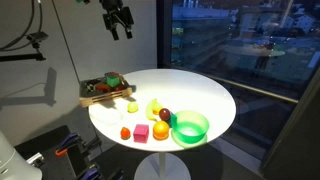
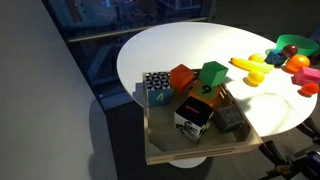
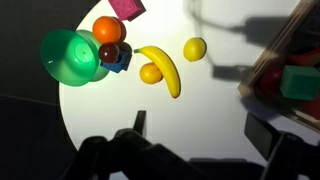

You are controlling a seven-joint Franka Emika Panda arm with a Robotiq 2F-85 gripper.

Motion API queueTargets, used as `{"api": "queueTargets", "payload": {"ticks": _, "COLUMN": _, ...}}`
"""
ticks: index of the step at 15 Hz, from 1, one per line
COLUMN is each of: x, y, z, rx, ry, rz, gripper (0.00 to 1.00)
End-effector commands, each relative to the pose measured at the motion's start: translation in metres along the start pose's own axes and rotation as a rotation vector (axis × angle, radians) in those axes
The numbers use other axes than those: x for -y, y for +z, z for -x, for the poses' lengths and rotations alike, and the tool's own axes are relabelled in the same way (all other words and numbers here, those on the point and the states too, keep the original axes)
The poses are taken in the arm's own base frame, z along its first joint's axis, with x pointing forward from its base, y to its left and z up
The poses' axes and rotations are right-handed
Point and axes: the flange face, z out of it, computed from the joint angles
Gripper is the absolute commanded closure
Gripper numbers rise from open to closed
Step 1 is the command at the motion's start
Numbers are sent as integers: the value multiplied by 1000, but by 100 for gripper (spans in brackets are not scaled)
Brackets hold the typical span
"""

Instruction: Pick up the yellow round fruit on the table and put it in the green bowl and then pick up the green bowl and move it to the left between the fruits and the wooden tray

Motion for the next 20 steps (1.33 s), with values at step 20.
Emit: {"api": "queueTargets", "payload": {"ticks": 20, "x": -11, "y": 106, "z": -8, "rx": -18, "ry": -81, "rz": -147, "gripper": 0}}
